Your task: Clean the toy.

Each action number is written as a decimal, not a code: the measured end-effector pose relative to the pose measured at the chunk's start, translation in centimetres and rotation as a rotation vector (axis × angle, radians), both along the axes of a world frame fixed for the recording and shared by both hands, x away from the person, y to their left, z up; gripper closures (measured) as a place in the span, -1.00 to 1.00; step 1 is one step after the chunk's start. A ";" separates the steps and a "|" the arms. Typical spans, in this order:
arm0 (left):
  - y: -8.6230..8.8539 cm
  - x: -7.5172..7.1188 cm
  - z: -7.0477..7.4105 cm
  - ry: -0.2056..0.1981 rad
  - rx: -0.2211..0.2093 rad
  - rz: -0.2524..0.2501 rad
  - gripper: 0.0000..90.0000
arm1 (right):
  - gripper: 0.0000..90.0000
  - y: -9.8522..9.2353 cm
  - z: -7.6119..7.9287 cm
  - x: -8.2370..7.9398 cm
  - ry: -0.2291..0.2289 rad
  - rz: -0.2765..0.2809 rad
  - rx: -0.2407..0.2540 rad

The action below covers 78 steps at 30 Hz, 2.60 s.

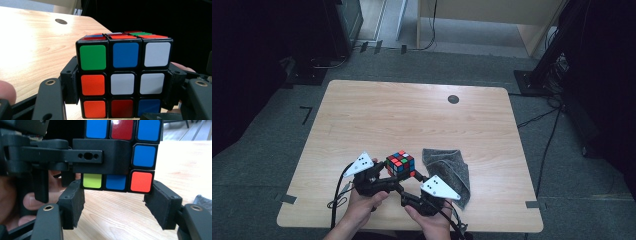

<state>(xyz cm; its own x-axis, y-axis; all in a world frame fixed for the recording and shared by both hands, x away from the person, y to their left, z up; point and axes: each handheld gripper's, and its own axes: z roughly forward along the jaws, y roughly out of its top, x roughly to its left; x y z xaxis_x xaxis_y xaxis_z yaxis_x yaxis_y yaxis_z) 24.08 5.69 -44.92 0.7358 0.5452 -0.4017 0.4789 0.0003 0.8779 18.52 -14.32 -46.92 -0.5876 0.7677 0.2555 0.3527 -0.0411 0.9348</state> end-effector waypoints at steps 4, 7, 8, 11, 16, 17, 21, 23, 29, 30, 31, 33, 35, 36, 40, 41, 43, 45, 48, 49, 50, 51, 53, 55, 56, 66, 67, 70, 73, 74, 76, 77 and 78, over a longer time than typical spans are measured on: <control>-0.1 -0.1 -0.1 0.011 -0.019 -0.006 -0.25 | -0.29 0.2 0.0 -0.2 -0.030 -0.012 -0.038; -0.6 -0.4 -0.2 0.000 -0.016 -0.040 -0.25 | -0.39 0.4 0.0 -0.1 -0.047 -0.033 -0.059; -0.7 -0.5 -0.2 -0.008 -0.010 -0.035 -0.25 | -0.36 0.4 -0.1 -0.1 -0.044 -0.031 -0.057; -0.4 -0.2 -0.2 0.005 -0.025 -0.034 -0.26 | -0.24 0.3 -0.2 -0.2 -0.066 -0.039 -0.072; -0.2 -0.1 -0.1 0.008 -0.038 -0.053 -0.28 | -0.24 0.3 0.0 -0.4 -0.077 -0.039 -0.088; -0.1 -0.1 -0.1 0.011 -0.040 -0.057 -0.30 | -0.23 0.3 0.1 -0.3 -0.076 -0.035 -0.091; 0.5 0.2 0.2 0.008 -0.077 -0.061 -0.40 | -0.23 0.0 0.0 -0.2 -0.059 -0.010 -0.107; 1.2 0.3 0.6 -0.016 -0.090 -0.048 -0.47 | -0.23 -0.1 -0.1 -0.1 -0.048 -0.005 -0.119; 4.0 0.9 1.6 -0.096 -0.106 0.006 -0.56 | -0.23 -1.9 -0.1 0.8 -0.010 -0.020 -0.118; 4.4 1.0 1.5 -0.112 -0.087 0.008 -0.57 | -0.23 -2.3 0.0 0.9 0.002 -0.020 -0.112; 4.7 1.0 1.4 -0.138 -0.057 0.004 -0.58 | -0.23 -2.8 0.1 1.1 0.011 -0.019 -0.106; 5.1 1.1 1.0 -0.196 0.029 -0.021 -0.66 | -0.23 -3.6 0.4 1.4 0.034 -0.003 -0.094; 5.2 1.1 0.3 -0.222 0.109 -0.042 -0.66 | -0.23 -4.2 0.7 1.6 0.045 -0.002 -0.087; 5.2 1.2 -0.1 -0.215 0.113 -0.055 -0.69 | -0.23 -4.5 0.9 1.6 0.052 0.000 -0.077; 4.3 1.0 -1.0 -0.267 0.216 -0.033 -0.70 | -0.23 -5.1 1.4 1.7 0.072 0.012 -0.056; 3.9 0.7 -1.2 -0.302 0.272 -0.026 -0.70 | -0.23 -5.1 1.6 1.7 0.077 0.023 -0.047; 3.2 0.3 -1.7 -0.354 0.356 -0.034 -0.69 | -0.23 -5.0 2.0 1.6 0.083 0.044 -0.041; 2.4 -0.2 -2.1 -0.397 0.409 -0.045 -0.69 | -0.23 -4.8 2.3 1.4 0.096 0.068 -0.041; 1.5 -0.9 -2.2 -0.444 0.441 -0.068 -0.68 | -0.23 -4.3 2.5 1.2 0.121 0.091 -0.037; 1.3 -1.0 -2.2 -0.454 0.442 -0.076 -0.68 | -0.23 -4.2 2.5 1.2 0.132 0.096 -0.035; 1.1 -1.2 -2.2 -0.464 0.446 -0.083 -0.68 | -0.23 -4.1 2.5 1.2 0.140 0.103 -0.036; 1.0 -1.3 -2.1 -0.472 0.449 -0.088 -0.68 | -0.23 -4.1 2.4 1.3 0.150 0.108 -0.036; 0.8 -1.6 -2.0 -0.486 0.451 -0.096 -0.68 | -0.23 -4.0 2.3 1.4 0.174 0.121 -0.032; 0.6 -1.8 -2.0 -0.504 0.460 -0.099 -0.68 | -0.23 -3.8 2.2 1.4 0.191 0.132 -0.029; 0.5 -1.9 -1.9 -0.510 0.460 -0.100 -0.68 | -0.23 -3.8 2.2 1.4 0.197 0.136 -0.027; -0.1 -2.3 -2.0 -0.559 0.483 -0.103 -0.67 | -0.23 -3.3 1.9 1.6 0.264 0.183 -0.012; -0.2 -2.4 -2.0 -0.567 0.492 -0.106 -0.67 | -0.23 -3.2 1.9 1.6 0.274 0.188 -0.012; -0.7 -2.7 -2.2 -0.603 0.530 -0.120 -0.65 | -0.23 -2.9 1.8 1.6 0.300 0.219 -0.011; -0.9 -3.0 -2.5 -0.637 0.546 -0.129 -0.51 | -0.23 -2.6 1.8 1.7 0.333 0.251 -0.013; -1.0 -3.1 -2.5 -0.644 0.547 -0.133 -0.46 | -0.23 -2.6 1.7 1.8 0.351 0.263 -0.013; -0.9 -3.2 -2.6 -0.655 0.547 -0.131 -0.32 | -0.24 -2.7 1.5 1.9 0.381 0.277 -0.007; -0.7 -3.1 -2.7 -0.651 0.538 -0.139 -0.30 | -0.24 -2.8 1.4 2.0 0.389 0.286 0.004; -0.6 -3.1 -2.7 -0.645 0.527 -0.143 -0.28 | -0.24 -3.0 1.3 2.1 0.389 0.291 0.016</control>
<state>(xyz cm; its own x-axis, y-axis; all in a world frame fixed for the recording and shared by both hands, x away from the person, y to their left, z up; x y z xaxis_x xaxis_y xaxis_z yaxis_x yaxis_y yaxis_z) 20.99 5.05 -47.60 0.8096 0.4278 0.4019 -0.1521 -0.5085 0.8475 20.65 -17.28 -45.58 -0.6359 0.5796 0.5096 0.6750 0.0976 0.7313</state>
